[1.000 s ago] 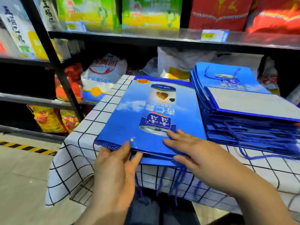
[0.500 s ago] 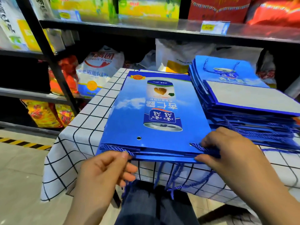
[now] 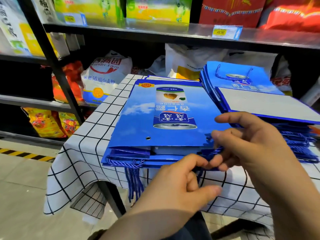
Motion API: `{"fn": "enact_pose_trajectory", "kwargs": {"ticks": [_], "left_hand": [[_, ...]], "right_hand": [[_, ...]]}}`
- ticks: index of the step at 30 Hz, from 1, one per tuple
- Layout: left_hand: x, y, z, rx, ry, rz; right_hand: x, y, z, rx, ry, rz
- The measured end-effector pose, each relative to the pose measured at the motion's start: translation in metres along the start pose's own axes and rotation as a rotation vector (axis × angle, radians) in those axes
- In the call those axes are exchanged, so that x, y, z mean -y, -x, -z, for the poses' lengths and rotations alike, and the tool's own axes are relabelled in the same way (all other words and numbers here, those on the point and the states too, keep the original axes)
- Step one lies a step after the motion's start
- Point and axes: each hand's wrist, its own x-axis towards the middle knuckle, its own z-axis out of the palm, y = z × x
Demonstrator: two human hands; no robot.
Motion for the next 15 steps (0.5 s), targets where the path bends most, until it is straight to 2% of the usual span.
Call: {"fn": "enact_pose_trajectory", "kwargs": {"ticks": [3, 9, 12, 15], "left_hand": [[0.001, -0.006, -0.002, -0.161, -0.026, -0.032], [0.007, -0.002, 0.005, -0.128, -0.274, -0.069], [0.004, 0.006, 0.031, -0.200, -0.247, -0.028], [-0.007, 0.011, 0.067, -0.335, -0.331, -0.085]], "right_hand": [[0.001, 0.000, 0.001, -0.003, -0.077, -0.026], [0.000, -0.003, 0.005, -0.046, -0.134, -0.027], [-0.005, -0.005, 0.012, -0.101, -0.098, -0.023], [-0.010, -0.006, 0.015, -0.143, -0.020, -0.014]]}}
